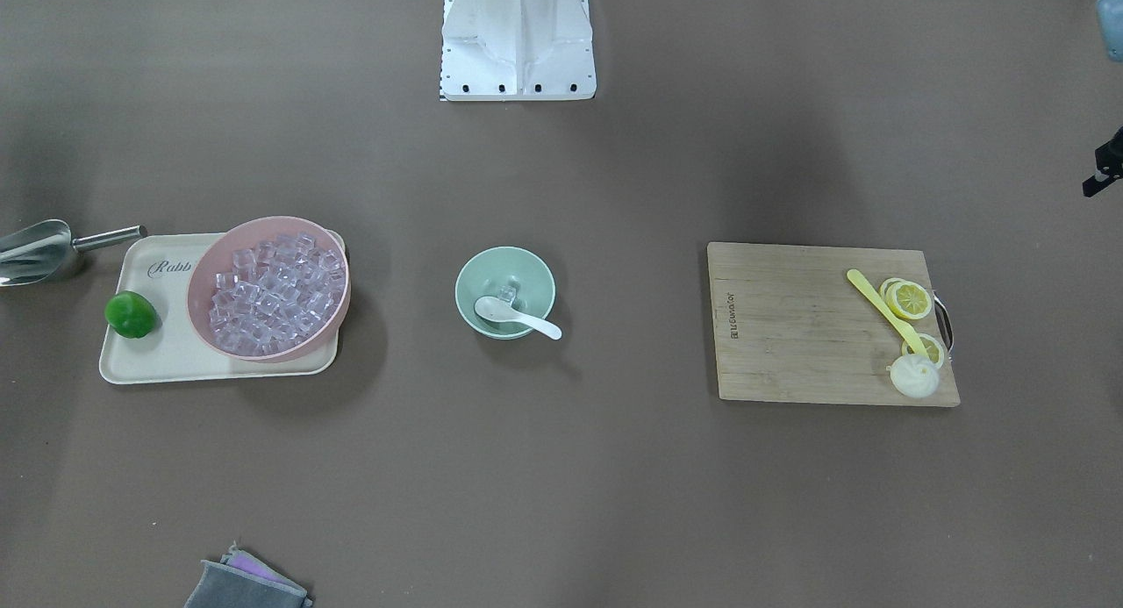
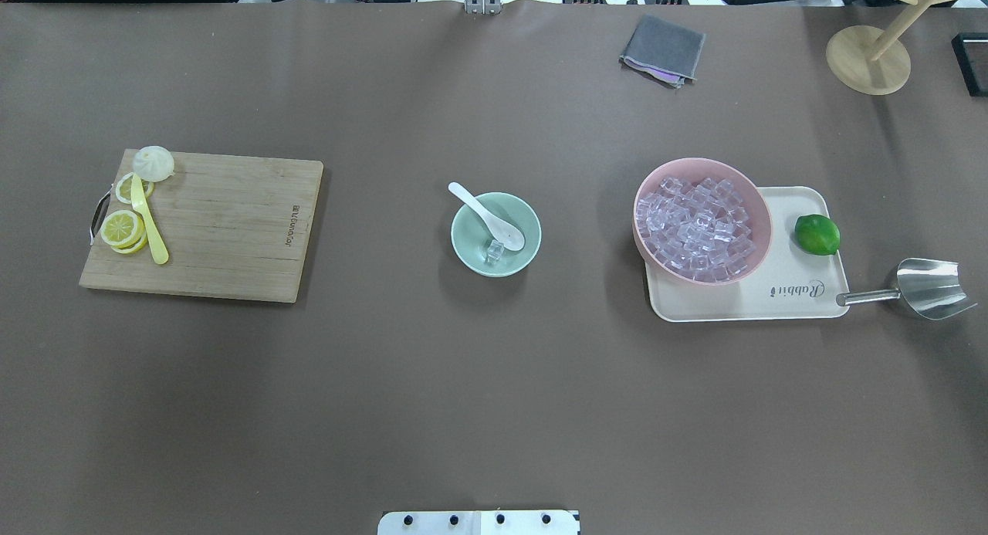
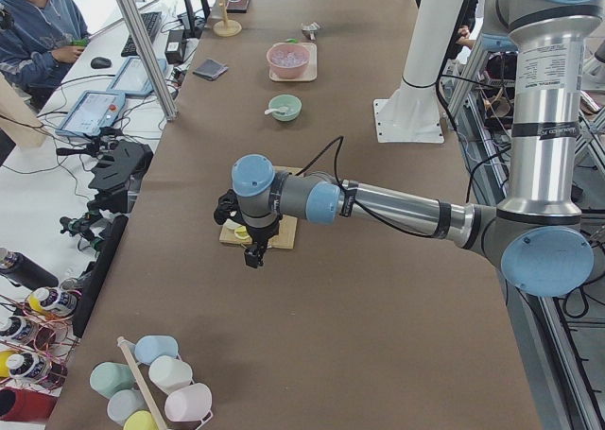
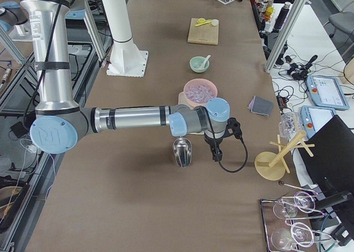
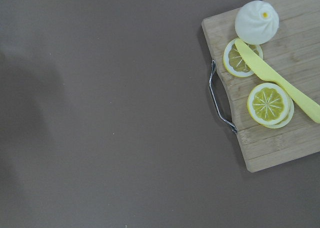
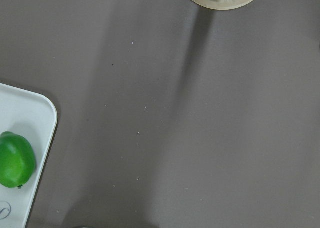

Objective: Put spoon and ice into bowl

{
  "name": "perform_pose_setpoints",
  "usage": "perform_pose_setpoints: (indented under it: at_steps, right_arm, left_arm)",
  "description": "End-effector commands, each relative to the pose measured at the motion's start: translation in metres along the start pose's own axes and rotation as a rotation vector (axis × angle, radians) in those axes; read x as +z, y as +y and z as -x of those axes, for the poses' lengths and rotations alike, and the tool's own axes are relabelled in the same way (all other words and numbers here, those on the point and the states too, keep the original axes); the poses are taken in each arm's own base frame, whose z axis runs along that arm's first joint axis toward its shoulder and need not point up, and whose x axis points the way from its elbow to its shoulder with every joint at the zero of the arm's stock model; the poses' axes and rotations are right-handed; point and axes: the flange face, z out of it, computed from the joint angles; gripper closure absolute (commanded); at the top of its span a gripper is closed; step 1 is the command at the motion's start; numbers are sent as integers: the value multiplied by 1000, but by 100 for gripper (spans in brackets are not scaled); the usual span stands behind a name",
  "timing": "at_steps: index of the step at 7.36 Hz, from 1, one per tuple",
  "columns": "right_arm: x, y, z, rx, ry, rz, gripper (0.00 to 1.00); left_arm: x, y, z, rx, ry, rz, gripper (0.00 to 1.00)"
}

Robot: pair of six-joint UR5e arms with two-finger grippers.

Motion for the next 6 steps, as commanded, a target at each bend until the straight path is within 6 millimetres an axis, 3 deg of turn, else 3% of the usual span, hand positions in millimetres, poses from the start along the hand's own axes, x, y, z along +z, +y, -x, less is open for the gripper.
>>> perform_pose_setpoints:
  at_steps: [1,6]
  right_arm:
    - [-2,0,2,-1,-6,-2,0]
    - [-4,7,2,11,-16,-12,0]
  left_arm:
    - [4,4,12,-32,15,5,2]
    - [-2,0,8,-17,8,-9,2]
